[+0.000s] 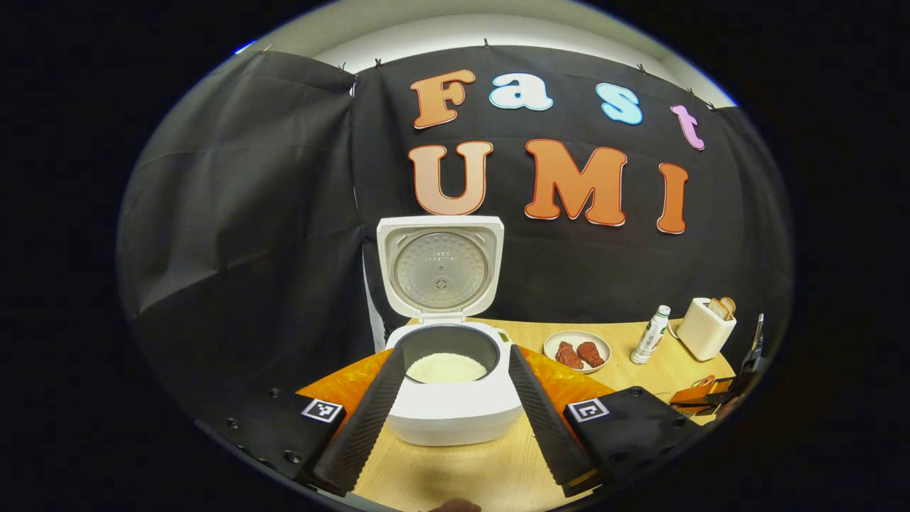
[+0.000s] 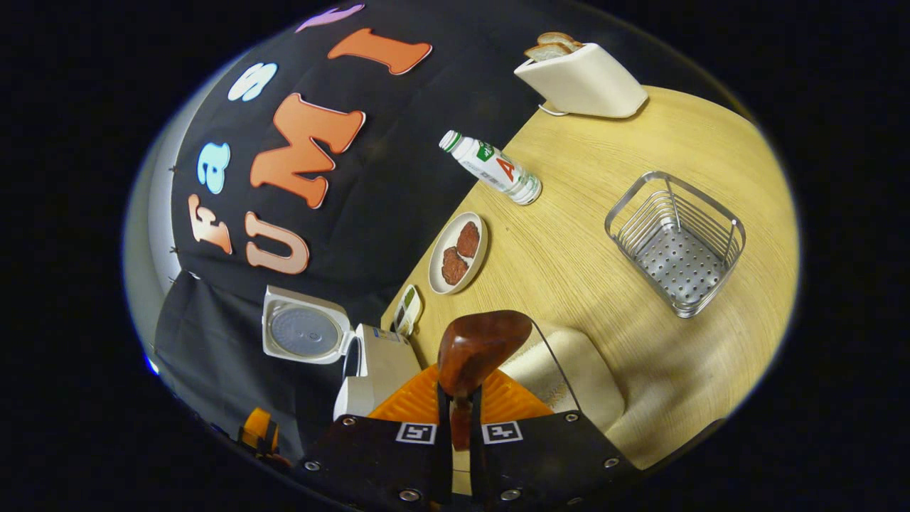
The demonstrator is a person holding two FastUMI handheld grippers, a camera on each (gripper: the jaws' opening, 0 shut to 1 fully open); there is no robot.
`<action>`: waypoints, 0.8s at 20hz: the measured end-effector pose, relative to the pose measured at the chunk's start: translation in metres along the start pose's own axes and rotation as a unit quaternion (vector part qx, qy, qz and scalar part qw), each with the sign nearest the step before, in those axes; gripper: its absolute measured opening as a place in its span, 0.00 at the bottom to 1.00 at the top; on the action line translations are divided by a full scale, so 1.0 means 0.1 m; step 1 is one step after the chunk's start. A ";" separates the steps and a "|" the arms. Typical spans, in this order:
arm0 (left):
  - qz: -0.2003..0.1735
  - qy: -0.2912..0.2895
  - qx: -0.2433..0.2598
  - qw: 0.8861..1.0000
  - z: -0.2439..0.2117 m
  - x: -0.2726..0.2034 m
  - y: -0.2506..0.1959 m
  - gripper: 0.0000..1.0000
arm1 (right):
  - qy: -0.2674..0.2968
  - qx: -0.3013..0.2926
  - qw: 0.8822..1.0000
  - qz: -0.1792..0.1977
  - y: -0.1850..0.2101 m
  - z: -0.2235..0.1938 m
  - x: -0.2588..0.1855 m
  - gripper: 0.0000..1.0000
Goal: Close the left gripper, press the button to open the rice cooker; take a wooden spoon from the chopstick holder with the right hand, scoop a spoonful of rice and pour it into the rice cooker, then put the wooden spoon back into the chopstick holder.
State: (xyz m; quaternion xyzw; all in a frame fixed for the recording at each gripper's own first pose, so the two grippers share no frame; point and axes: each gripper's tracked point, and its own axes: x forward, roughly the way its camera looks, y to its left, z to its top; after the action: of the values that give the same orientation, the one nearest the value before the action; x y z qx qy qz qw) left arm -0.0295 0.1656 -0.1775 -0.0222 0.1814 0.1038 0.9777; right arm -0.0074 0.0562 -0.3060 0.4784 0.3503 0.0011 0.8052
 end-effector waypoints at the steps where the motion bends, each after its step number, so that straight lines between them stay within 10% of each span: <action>1: 0.000 -0.002 -0.001 1.000 0.01 0.02 -0.01 0.99 | -0.004 0.017 1.000 0.010 0.06 0.06 -0.03 0.09; 16: 0.045 -0.018 -0.023 0.999 0.05 -0.01 0.41 0.99 | 0.017 0.113 0.986 0.121 1.55 0.25 0.35 0.09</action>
State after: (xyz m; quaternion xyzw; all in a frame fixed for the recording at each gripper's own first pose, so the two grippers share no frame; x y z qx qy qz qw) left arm -0.0370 0.2056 -0.1723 -0.0345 0.1622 0.1522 0.9743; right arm 0.0847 0.1329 -0.1988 0.6051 0.3017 0.0671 0.7337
